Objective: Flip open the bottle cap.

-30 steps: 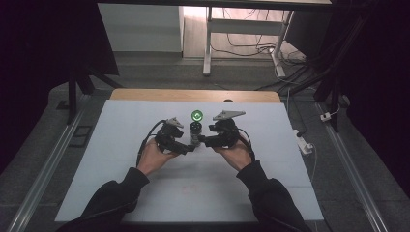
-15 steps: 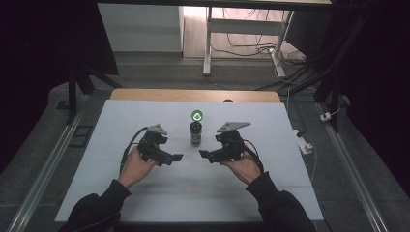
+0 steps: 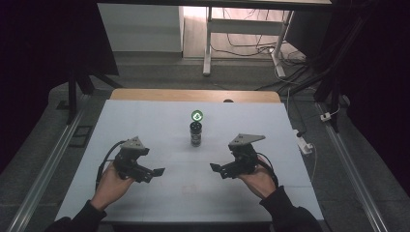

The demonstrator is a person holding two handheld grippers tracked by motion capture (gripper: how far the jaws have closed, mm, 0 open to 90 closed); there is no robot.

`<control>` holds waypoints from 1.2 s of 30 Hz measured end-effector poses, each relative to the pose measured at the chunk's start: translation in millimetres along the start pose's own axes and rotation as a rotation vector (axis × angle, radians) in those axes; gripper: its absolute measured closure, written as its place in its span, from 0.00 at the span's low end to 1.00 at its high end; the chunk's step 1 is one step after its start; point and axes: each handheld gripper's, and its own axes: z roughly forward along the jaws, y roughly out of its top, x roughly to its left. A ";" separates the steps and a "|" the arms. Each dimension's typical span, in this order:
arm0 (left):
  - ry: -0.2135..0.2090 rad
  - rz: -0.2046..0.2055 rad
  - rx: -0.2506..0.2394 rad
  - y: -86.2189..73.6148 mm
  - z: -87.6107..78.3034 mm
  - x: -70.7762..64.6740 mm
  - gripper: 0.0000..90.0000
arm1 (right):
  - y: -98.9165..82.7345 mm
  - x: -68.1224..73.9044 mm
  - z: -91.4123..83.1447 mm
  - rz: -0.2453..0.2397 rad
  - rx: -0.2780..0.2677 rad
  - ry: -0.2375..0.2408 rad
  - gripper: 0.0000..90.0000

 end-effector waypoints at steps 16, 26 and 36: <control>0.065 -0.080 -0.089 -59.7 -55.9 -10.5 0.00 | -51.7 -3.9 -57.8 0.050 -0.025 -0.104 0.00; 0.118 -0.136 -0.107 -94.8 -80.9 -10.1 0.00 | -90.6 -8.5 -93.1 0.130 -0.035 -0.191 0.00; 0.156 -0.188 -0.088 -118.7 -93.5 -7.0 0.00 | -114.3 -8.0 -110.5 0.196 0.010 -0.212 0.00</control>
